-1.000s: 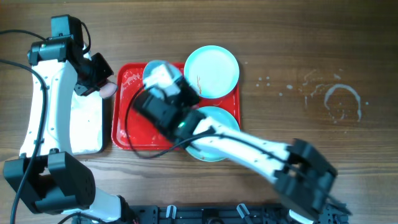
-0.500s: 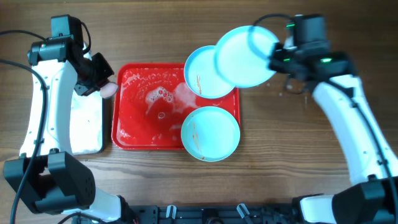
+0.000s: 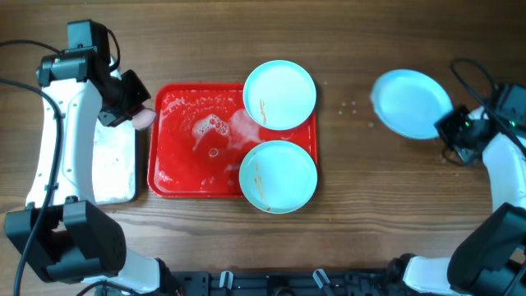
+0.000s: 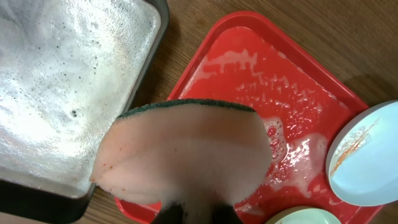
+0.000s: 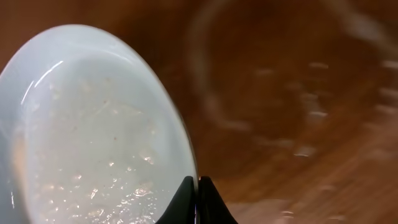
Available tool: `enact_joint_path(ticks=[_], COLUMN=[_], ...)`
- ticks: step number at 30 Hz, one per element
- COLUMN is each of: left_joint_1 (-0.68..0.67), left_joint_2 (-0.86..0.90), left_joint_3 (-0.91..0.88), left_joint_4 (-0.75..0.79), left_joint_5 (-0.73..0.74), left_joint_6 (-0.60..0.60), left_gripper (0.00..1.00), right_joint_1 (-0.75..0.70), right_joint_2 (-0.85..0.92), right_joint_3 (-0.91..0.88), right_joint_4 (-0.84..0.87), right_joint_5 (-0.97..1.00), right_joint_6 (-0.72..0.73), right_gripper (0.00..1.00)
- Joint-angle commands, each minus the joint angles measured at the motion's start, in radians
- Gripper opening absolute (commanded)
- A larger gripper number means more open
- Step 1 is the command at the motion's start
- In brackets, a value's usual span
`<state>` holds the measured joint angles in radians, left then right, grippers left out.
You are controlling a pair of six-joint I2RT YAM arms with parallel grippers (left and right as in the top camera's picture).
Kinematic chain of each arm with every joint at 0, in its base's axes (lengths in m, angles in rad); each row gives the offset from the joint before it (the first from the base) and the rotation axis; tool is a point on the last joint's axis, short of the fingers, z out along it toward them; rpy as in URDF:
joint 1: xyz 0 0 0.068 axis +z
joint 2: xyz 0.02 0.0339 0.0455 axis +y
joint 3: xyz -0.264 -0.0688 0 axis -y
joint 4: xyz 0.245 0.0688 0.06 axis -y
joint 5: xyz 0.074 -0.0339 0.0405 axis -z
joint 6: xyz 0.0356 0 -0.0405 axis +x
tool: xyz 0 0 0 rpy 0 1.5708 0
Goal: Clean dirty plates on tray and stack at the side
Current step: 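Move the right gripper back to the upper plate on the red tray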
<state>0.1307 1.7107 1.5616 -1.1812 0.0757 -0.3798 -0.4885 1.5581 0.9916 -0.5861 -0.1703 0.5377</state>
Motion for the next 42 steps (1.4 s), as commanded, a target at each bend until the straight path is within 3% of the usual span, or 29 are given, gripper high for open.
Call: enact_joint_path(ticks=[1, 7, 12, 15, 17, 19, 22, 25, 26, 28, 33, 36, 39, 42], left_joint_1=[0.005, 0.005, 0.005, 0.004, 0.004, 0.004, 0.004, 0.004, 0.004, 0.004, 0.004, 0.004, 0.004, 0.004], left_joint_2=[0.004, 0.004, 0.004, 0.004, 0.004, 0.004, 0.004, 0.004, 0.004, 0.004, 0.004, 0.004, 0.004, 0.004], left_joint_3=[-0.003, -0.003, -0.003, -0.003, -0.003, -0.003, -0.003, -0.003, -0.003, -0.003, -0.003, -0.003, -0.003, -0.003], left_joint_4=[0.003, 0.003, 0.007, 0.016, 0.017, 0.017, 0.017, 0.022, 0.026, 0.038, 0.051, 0.051, 0.051, 0.051], left_joint_5=[0.006, 0.024, 0.024, 0.032, 0.036, 0.036, 0.036, 0.036, 0.036, 0.040, 0.047, 0.047, 0.047, 0.047], left_joint_6=[0.008, 0.009, 0.008, 0.008, 0.008, 0.008, 0.008, 0.008, 0.008, 0.008, 0.008, 0.008, 0.008, 0.008], left_gripper=[0.04, 0.04, 0.04, 0.04, 0.04, 0.04, 0.04, 0.04, 0.04, 0.04, 0.04, 0.04, 0.04, 0.04], right_joint_1=[-0.051, -0.063, -0.063, -0.063, -0.063, -0.063, -0.062, -0.043, -0.018, 0.100, 0.520, 0.796, 0.913, 0.941], right_joint_2=[-0.018, -0.018, -0.018, -0.018, -0.018, -0.026, -0.069, -0.159, -0.200, -0.246, -0.220, -0.102, 0.069, 0.241], right_joint_3=[-0.064, -0.124, -0.128, -0.128, -0.125, -0.110, -0.078, -0.044, -0.031, -0.017, -0.012, 0.024, 0.139, 0.304], right_joint_4=[0.010, 0.062, 0.082, 0.081, 0.086, 0.071, 0.033, 0.026, 0.024, 0.024, 0.154, 0.255, 0.218, 0.100], right_joint_5=[0.238, 0.403, 0.417, 0.401, 0.348, 0.282, 0.156, -0.145, -0.249, -0.280, -0.132, 0.108, 0.190, 0.220], right_joint_6=[0.134, 0.230, 0.229, 0.206, 0.113, 0.031, -0.055, -0.224, -0.254, -0.243, -0.054, 0.071, 0.093, 0.117], right_gripper=[0.04, 0.04, 0.05, 0.27, 0.47, 0.53, 0.53, 0.57, 0.59, 0.58, 0.54, 0.51, 0.50, 0.45])
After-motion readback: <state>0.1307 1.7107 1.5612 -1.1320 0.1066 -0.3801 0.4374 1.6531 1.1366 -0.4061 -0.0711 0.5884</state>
